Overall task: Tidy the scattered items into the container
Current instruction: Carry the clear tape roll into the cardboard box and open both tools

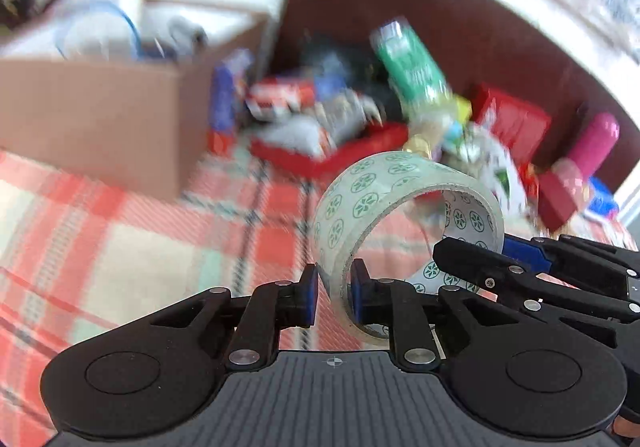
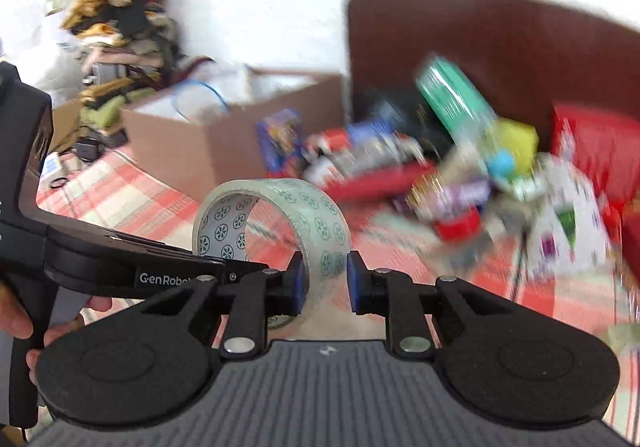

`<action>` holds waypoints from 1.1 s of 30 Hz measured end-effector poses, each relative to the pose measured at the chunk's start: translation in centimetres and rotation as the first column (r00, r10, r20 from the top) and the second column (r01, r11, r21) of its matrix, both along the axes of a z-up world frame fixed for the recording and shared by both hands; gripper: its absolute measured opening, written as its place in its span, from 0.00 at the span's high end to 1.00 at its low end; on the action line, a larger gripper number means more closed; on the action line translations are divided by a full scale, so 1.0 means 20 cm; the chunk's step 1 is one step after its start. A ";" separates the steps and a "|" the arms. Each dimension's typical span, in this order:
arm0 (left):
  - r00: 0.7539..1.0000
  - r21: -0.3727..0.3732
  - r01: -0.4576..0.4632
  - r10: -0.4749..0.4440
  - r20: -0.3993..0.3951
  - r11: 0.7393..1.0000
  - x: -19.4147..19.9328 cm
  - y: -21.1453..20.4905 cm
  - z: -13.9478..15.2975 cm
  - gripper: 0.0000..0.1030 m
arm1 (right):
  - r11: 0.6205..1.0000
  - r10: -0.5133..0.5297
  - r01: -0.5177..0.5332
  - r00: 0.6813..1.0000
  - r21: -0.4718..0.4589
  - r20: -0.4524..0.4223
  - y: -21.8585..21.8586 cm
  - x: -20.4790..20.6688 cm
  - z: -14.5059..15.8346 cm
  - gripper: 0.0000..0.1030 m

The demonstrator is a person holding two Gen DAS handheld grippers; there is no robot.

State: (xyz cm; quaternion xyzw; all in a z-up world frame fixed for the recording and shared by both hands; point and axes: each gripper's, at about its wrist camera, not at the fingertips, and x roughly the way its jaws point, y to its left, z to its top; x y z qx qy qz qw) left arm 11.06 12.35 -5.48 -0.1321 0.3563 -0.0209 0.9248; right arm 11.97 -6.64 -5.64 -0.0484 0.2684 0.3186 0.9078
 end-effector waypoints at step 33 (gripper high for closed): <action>0.984 -0.020 -0.172 0.170 -0.058 0.985 0.96 0.98 0.23 0.19 | 0.988 0.016 -0.012 1.000 0.152 -0.026 0.84 1.09 0.17 0.45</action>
